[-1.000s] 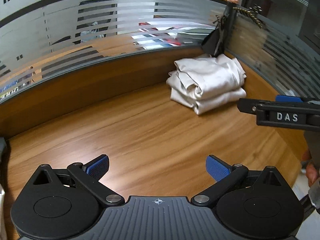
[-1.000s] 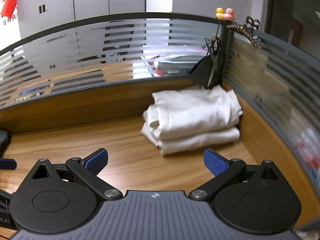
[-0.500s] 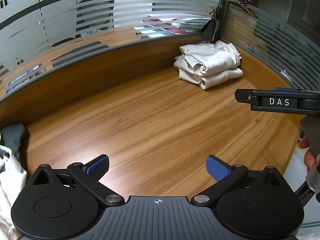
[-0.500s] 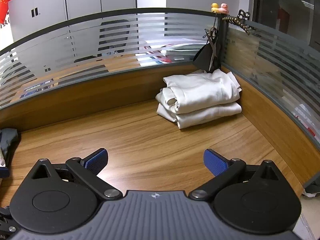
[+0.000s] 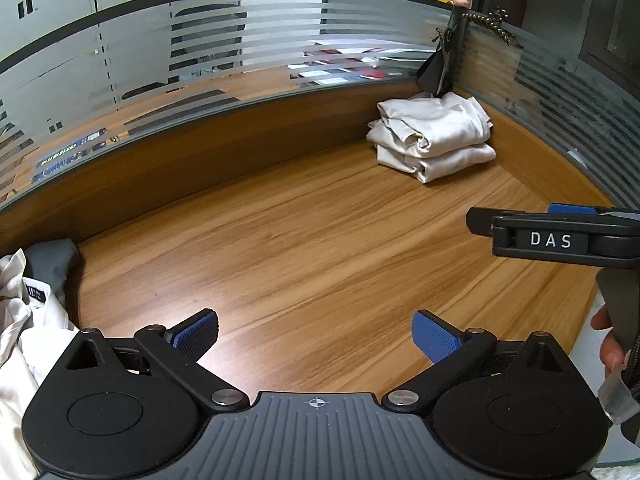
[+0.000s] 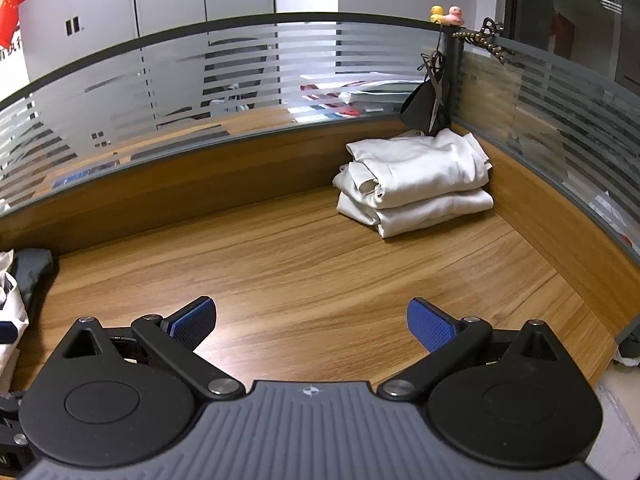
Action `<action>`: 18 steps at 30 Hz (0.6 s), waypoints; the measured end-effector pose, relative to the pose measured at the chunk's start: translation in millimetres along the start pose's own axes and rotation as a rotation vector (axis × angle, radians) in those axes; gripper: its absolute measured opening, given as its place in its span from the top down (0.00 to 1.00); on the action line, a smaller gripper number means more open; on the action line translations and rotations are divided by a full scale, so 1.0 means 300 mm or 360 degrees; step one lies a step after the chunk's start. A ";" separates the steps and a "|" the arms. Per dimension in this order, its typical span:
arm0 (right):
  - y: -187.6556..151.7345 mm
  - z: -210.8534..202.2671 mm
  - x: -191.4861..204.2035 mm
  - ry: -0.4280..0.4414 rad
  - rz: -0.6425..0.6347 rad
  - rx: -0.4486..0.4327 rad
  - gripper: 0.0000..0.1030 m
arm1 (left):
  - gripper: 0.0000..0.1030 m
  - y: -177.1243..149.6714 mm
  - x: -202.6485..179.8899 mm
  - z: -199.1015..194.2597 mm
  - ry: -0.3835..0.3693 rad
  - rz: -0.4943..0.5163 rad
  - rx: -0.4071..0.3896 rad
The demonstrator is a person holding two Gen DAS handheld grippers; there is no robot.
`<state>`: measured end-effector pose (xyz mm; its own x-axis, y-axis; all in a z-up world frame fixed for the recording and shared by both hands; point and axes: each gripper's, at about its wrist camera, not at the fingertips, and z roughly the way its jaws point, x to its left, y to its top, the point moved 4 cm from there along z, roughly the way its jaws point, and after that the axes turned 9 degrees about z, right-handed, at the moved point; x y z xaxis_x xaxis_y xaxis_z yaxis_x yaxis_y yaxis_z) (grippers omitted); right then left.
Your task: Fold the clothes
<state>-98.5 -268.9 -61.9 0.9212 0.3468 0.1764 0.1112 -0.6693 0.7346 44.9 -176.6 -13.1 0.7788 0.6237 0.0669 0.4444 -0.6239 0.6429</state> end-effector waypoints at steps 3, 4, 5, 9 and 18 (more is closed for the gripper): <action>-0.006 0.005 -0.004 -0.0009 0.0010 0.0013 0.00 | 0.00 0.001 -0.001 -0.003 0.0014 0.0011 0.0003; -0.007 0.007 -0.006 -0.0011 0.0014 0.0018 0.00 | 0.00 0.002 -0.003 -0.004 0.0014 0.0019 0.0001; -0.008 0.008 -0.008 -0.0012 0.0018 0.0024 0.00 | 0.00 0.001 -0.007 -0.004 0.0014 0.0026 0.0002; -0.018 0.012 -0.012 -0.0014 0.0033 0.0043 0.00 | 0.00 -0.003 -0.020 0.001 0.0002 0.0049 0.0025; -0.030 0.023 0.001 -0.0022 0.0010 0.0070 0.00 | 0.00 -0.007 -0.008 0.004 -0.0028 0.0007 0.0034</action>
